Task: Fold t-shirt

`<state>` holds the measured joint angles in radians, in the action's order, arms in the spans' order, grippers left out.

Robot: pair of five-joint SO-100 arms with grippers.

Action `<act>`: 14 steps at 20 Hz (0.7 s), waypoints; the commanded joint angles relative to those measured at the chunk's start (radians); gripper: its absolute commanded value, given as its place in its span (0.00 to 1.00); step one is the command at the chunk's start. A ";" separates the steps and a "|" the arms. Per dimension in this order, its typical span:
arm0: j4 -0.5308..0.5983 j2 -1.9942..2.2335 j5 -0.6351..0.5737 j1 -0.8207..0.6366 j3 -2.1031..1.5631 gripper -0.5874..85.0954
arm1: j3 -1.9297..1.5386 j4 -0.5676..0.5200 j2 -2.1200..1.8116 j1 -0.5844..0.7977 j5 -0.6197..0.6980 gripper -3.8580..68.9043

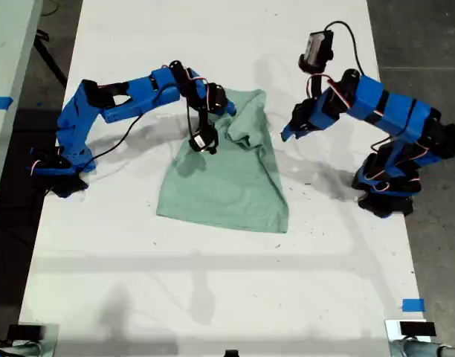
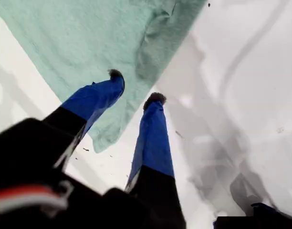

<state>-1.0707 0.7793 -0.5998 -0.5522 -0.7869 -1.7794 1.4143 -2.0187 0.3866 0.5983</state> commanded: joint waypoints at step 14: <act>-0.360 1.008 -0.034 0.397 -0.721 0.17 | -0.324 -0.075 -0.213 -0.365 -0.176 0.44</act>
<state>-1.4880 1.6475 -0.6780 -0.1902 -1.3729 -2.0877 1.3867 -2.1905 0.0813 0.4679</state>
